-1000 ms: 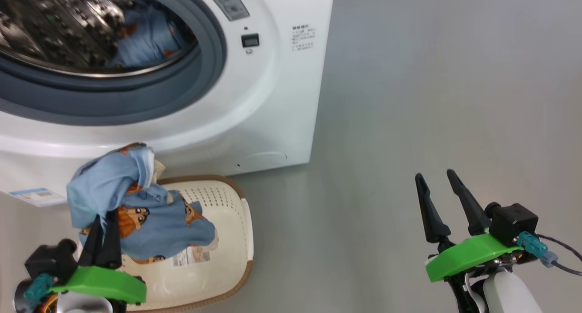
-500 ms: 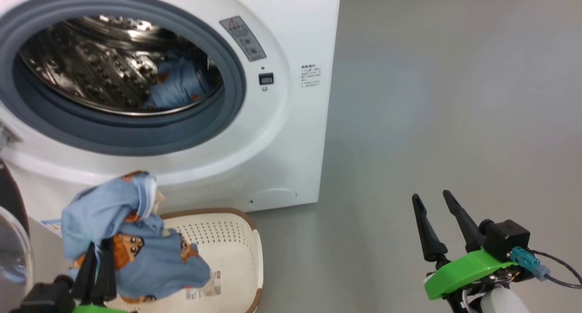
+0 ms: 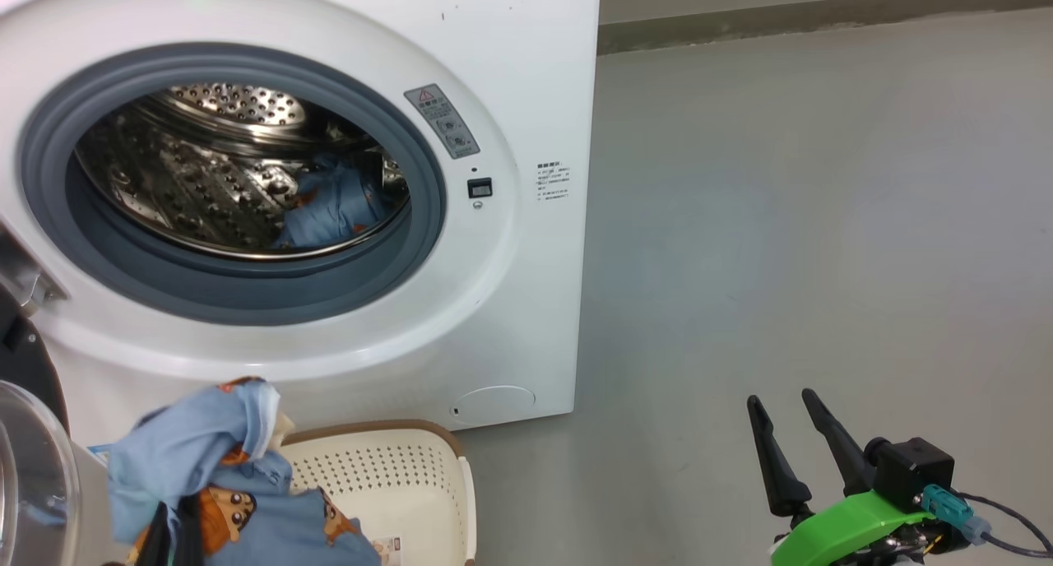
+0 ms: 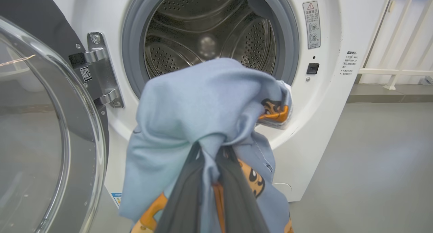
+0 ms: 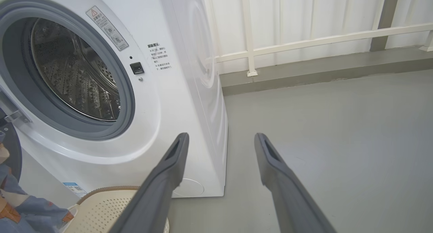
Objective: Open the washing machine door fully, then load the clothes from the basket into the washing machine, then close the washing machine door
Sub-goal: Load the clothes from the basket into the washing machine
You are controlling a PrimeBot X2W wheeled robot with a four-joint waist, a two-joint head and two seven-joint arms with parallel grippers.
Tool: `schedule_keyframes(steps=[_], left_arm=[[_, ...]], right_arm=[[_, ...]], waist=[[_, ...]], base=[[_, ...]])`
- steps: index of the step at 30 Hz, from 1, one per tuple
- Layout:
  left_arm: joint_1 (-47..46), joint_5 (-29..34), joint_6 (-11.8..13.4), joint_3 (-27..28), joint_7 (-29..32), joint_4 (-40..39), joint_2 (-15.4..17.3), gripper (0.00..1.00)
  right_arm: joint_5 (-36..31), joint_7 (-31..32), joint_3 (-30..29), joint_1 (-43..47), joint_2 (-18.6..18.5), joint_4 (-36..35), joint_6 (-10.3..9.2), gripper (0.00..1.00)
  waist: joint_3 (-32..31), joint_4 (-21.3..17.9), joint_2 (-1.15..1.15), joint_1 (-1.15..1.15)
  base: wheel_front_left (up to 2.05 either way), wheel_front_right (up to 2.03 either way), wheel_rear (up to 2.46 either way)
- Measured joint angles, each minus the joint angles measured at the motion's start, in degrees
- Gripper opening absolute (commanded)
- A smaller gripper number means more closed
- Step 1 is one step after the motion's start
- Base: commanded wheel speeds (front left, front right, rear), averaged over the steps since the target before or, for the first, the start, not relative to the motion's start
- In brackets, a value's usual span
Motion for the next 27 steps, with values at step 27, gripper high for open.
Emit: schedule_keyframes(steps=[27], left_arm=[[0.90,-0.16,0.00,0.42,0.00,0.04,-1.53,0.00]], right_arm=[[-0.57,0.00,-0.68,0.57,0.02,-0.97,0.00,1.00]], waist=[[2.21,-0.53,0.00,0.00]], base=[[0.00,0.00,0.00]])
